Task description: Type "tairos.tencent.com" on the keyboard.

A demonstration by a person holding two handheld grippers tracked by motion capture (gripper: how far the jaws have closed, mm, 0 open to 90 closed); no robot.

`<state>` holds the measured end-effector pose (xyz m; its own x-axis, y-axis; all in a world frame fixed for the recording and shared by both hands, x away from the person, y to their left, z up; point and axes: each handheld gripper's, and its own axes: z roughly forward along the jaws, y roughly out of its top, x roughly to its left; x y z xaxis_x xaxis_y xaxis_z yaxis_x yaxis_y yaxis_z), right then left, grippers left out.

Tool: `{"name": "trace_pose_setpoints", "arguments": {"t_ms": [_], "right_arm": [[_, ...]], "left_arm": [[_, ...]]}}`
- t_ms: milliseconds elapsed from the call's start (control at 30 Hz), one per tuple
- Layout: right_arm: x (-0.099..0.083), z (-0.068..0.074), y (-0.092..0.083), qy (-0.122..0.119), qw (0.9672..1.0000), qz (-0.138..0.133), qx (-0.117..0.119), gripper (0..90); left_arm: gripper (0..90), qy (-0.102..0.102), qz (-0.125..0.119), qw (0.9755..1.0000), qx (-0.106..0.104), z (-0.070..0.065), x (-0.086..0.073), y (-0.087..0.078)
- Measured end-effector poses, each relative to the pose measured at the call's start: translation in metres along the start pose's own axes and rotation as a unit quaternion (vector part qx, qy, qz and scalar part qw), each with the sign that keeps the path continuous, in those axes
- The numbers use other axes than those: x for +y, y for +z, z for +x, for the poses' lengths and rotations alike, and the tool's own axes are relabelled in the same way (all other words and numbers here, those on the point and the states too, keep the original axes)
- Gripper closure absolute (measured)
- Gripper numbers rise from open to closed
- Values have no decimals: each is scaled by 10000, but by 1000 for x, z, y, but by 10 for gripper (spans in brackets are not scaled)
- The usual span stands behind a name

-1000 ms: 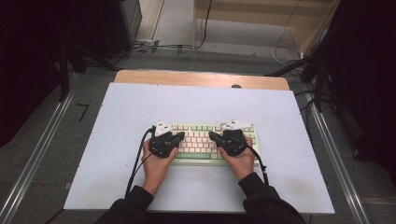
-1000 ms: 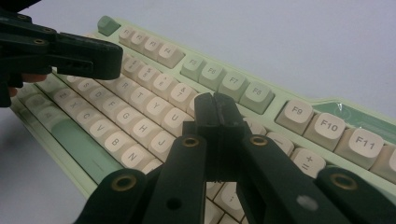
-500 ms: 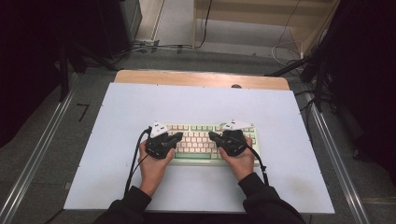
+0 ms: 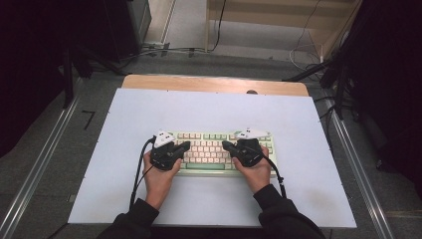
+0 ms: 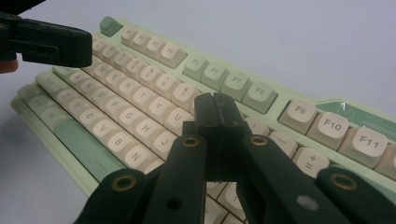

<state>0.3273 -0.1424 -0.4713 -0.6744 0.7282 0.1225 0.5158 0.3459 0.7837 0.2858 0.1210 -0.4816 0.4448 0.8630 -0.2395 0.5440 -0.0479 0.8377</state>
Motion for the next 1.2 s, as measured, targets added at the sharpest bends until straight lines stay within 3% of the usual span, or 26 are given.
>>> {"name": "trace_pose_setpoints", "arguments": {"t_ms": [700, 1200], "right_arm": [[-1, 0, 2, -33, 10000, 23, -53, 883], [-8, -2, 19, -193, 9989, 341, -274, 883]], "left_arm": [[900, -23, -15, 10000, 93, 7, -3, -8], [900, -60, -38, 9999, 148, 12, -3, -10]]}}
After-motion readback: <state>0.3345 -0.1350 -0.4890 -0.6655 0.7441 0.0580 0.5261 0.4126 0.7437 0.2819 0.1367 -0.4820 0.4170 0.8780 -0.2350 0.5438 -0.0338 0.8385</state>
